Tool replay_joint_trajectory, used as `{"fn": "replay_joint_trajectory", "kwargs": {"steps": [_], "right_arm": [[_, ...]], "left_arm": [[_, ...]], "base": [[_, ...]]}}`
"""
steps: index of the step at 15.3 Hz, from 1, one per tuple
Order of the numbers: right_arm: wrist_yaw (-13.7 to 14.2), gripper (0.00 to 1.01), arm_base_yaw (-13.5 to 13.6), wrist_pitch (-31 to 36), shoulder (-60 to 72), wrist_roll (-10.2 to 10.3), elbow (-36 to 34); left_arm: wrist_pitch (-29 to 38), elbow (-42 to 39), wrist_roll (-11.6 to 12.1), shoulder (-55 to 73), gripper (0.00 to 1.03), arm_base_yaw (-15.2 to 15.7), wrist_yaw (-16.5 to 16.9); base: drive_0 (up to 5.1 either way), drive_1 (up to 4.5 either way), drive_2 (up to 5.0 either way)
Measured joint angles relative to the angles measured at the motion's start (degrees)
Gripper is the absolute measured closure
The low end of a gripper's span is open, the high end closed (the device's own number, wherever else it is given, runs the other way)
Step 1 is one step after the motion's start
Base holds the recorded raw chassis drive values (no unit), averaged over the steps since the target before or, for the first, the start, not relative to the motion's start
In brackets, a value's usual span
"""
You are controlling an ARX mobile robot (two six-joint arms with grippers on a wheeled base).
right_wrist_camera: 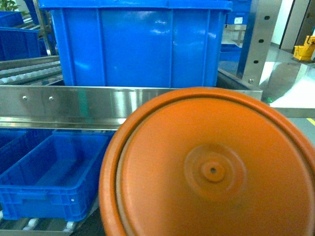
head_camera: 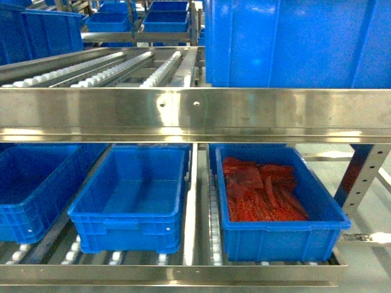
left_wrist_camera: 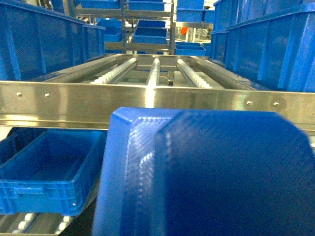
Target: Sort blue parts and orange caps into right shelf containers
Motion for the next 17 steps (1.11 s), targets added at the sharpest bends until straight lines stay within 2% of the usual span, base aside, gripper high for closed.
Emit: {"fn": "replay_joint_trajectory", "kwargs": {"steps": [17], "right_arm": [[0.0, 0.57, 0.0, -0.1, 0.0, 0.0, 0.0]], "left_arm": [[0.1, 0.0, 0.0, 0.0, 0.61, 0.0, 0.0]], "base": [[-5.0, 2.44, 2.4]]}}
